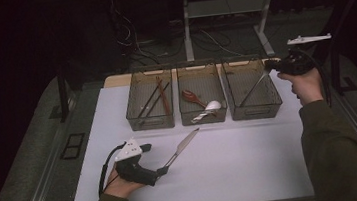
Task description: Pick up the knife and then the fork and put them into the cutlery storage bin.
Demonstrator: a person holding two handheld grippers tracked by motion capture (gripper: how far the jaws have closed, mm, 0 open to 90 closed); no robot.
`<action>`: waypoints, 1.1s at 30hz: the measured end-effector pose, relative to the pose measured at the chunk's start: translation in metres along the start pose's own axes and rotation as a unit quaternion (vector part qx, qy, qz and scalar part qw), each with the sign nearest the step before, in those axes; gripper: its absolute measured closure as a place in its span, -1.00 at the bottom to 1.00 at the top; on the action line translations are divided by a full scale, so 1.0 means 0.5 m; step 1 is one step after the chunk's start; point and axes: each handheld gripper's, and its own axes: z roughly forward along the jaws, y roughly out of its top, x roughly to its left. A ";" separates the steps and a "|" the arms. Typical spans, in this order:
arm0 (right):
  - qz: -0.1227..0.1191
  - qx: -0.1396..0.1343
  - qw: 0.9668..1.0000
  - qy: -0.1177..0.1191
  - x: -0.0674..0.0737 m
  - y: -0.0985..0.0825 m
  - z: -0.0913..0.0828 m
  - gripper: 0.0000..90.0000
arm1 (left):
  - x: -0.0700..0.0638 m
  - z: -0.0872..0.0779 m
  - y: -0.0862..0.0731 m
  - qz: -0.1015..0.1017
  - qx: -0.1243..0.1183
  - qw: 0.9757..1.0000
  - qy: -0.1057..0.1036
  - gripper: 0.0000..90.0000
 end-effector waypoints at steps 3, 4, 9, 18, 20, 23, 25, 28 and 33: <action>0.005 0.017 1.000 0.004 -0.004 -0.009 0.024 0.93 | -0.001 0.001 0.000 0.001 0.004 1.000 -0.005 -1.00; 0.003 0.022 1.000 0.005 -0.005 -0.011 0.032 0.93 | -0.003 0.001 0.000 0.002 0.004 1.000 -0.006 -1.00; -0.007 0.039 0.999 -0.003 -0.009 -0.018 0.063 0.92 | -0.004 0.003 0.000 0.006 0.008 1.000 -0.010 -1.00; -0.021 0.072 0.995 -0.069 -0.033 -0.040 0.110 0.44 | -0.005 0.007 -0.001 0.006 0.016 1.000 -0.013 -1.00; -0.018 0.073 0.994 -0.079 -0.039 -0.043 0.112 0.15 | -0.004 0.007 -0.002 0.005 0.015 1.000 -0.013 -1.00; -0.015 0.070 0.993 -0.091 -0.046 -0.044 0.108 -0.11 | -0.005 0.006 -0.002 0.005 0.015 1.000 -0.013 -1.00; -0.012 0.065 0.994 -0.086 -0.049 -0.044 0.102 -0.21 | -0.005 0.007 -0.001 0.006 0.015 1.000 -0.013 -1.00; -0.015 0.059 0.995 -0.076 -0.045 -0.044 0.093 -0.31 | -0.006 0.008 0.000 0.007 0.020 1.000 -0.008 -1.00; -0.011 0.032 0.998 -0.048 -0.023 -0.048 0.067 -0.39 | -0.006 0.008 0.001 0.007 0.025 1.000 0.001 -1.00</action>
